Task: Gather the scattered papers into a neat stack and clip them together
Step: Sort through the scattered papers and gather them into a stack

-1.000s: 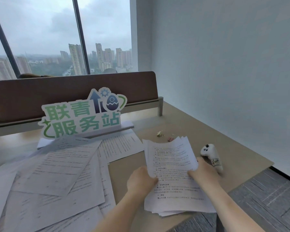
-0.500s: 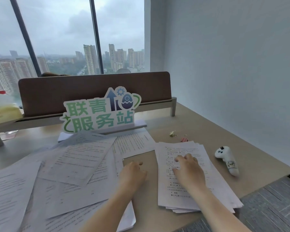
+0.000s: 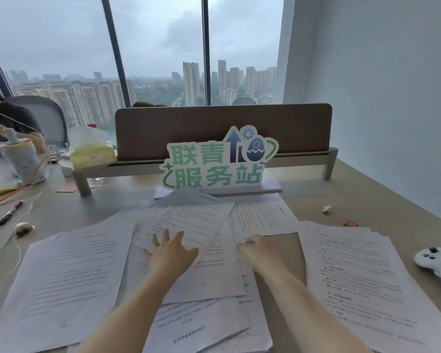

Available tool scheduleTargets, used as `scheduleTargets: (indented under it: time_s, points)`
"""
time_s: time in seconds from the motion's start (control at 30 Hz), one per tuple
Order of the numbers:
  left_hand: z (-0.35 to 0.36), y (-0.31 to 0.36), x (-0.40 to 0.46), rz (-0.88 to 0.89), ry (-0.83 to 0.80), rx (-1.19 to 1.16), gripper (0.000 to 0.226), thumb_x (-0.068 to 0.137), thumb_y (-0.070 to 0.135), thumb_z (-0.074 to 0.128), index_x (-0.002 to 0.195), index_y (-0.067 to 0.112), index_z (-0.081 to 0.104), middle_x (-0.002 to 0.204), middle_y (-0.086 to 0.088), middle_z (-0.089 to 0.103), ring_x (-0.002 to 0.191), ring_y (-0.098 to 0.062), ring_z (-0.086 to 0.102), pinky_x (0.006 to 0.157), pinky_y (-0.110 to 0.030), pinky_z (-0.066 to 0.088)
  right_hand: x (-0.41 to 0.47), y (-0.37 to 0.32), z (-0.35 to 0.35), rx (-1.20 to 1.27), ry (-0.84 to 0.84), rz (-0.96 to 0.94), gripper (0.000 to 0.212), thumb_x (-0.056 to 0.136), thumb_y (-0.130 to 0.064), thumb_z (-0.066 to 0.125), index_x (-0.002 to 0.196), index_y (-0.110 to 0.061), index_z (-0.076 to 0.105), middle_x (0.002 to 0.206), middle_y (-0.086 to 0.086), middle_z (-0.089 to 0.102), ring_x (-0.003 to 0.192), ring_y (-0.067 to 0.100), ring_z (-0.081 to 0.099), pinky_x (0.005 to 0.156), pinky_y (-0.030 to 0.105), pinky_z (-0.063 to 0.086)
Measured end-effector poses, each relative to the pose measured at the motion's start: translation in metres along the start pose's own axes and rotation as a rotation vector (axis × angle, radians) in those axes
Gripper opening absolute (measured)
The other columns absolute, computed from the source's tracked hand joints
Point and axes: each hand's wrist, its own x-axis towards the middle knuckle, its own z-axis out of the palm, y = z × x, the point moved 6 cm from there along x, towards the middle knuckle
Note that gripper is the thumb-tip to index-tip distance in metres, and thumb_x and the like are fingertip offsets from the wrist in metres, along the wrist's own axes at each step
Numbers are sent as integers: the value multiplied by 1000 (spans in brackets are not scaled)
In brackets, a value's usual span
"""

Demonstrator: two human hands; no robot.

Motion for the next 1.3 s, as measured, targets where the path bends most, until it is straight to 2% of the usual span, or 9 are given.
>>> scheduleTargets:
  time_s: [0.1,0.2,0.4,0.6,0.67,0.8,0.9,1.1,1.3]
  points:
    - [3,-20,7,-40,-79,-19,80,82,69,44,152,40,19,165,-1,3,150,-35,-5,116,-61,4,12,2,2,243,2,157,19,81,-12,60,68,-15,46,60,2,42,50,17,39,55,28,32]
    - [13,-29,7,-42,-145,-8,83,80,70,43,152,37,16,165,-3,0,149,-37,-5,117,-61,3,15,10,12,400,-46,292,9,83,-13,62,90,-7,62,74,10,53,54,20,47,56,30,45]
    - [20,-20,0,-13,-144,-20,76,88,68,31,154,36,12,165,-3,-7,149,-37,-10,119,-55,-4,21,13,24,306,-96,310,30,82,-24,71,105,-7,65,84,8,66,55,15,52,45,24,41]
    - [20,-11,-7,2,-145,-56,63,95,57,25,154,35,14,165,-2,-4,149,-36,-8,120,-53,-3,25,-3,43,269,-145,164,15,84,-5,69,99,-5,69,111,16,72,86,26,68,79,39,58]
    - [18,-10,-7,9,-133,-85,60,97,51,24,153,34,17,165,-1,1,150,-35,-4,120,-53,0,26,-7,49,217,-150,143,25,83,-6,66,107,-3,69,112,20,71,96,34,69,88,41,57]
    - [5,-15,-4,5,-24,-164,54,97,42,30,150,31,30,160,-1,24,146,-30,18,117,-48,19,26,-3,63,183,-203,172,31,83,-5,62,113,3,65,109,24,70,92,31,69,68,27,48]
    - [-7,-30,2,-25,78,-247,52,97,40,37,148,30,35,157,-1,30,142,-28,26,114,-46,27,29,5,60,240,-177,157,27,86,-3,60,111,4,65,111,28,67,92,33,68,72,30,49]
    - [-27,-49,23,-88,155,-427,73,92,49,50,154,21,21,162,-9,19,146,-33,18,116,-49,23,37,19,23,390,-146,123,20,91,-6,65,110,-10,68,102,13,73,93,33,69,88,48,56]
    - [-23,-53,44,-160,102,-737,97,80,52,70,153,14,18,157,-13,30,140,-33,35,111,-49,36,40,31,-10,483,-129,132,25,91,-4,66,115,-1,66,104,17,73,92,35,70,74,40,57]
